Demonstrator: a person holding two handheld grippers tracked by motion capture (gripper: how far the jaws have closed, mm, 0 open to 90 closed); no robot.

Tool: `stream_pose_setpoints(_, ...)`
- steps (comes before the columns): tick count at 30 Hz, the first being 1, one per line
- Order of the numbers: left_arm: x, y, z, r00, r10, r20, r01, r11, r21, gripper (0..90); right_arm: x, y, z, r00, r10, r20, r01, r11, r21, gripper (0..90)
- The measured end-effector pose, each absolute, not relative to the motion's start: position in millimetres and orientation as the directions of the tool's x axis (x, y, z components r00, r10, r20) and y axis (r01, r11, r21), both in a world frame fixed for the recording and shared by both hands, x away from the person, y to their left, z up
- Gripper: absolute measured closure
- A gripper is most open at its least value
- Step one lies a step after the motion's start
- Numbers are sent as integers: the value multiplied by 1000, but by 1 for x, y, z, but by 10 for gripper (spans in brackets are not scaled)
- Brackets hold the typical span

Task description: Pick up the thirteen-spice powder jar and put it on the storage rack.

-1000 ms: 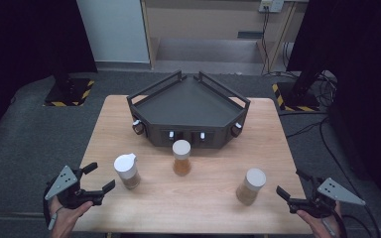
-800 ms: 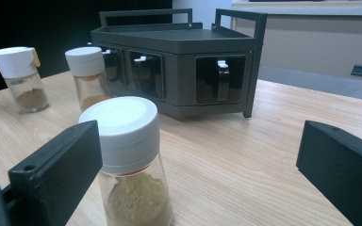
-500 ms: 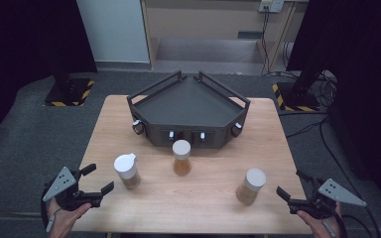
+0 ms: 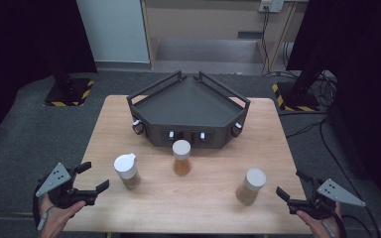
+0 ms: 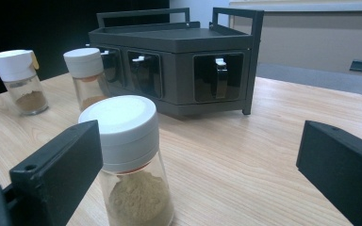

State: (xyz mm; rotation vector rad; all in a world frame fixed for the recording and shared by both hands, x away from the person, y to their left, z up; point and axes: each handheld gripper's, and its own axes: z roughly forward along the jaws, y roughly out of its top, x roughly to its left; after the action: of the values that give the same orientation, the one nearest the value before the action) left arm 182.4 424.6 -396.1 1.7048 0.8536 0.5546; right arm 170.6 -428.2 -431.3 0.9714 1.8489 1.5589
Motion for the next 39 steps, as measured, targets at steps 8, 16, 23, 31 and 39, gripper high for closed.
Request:
stream_pose_setpoints(8, 188, 425, -365, 641, 767, -25, 289, -211, 934, 28, 171, -428, -431, -603, 796, 54, 186, 74, 980, 16)
stream_pose_setpoints(16, 199, 426, -337, 661, 750, -22, 325, -260, 909, 30, 171, -428, -432, -602, 796, 62, 191, 68, 979, 16)
stream_pose_setpoints(23, 214, 422, -319, 674, 738, -26, 364, -302, 881, 29, 171, -427, -432, -599, 798, 65, 192, 65, 979, 17)
stream_pose_setpoints(31, 231, 409, -312, 675, 737, -21, 404, -346, 847, 29, 171, -427, -432, -597, 799, 66, 192, 62, 979, 17)
stream_pose_setpoints(39, 245, 396, -309, 680, 733, -13, 430, -384, 817, 29, 171, -427, -432, -600, 797, 64, 192, 66, 979, 17)
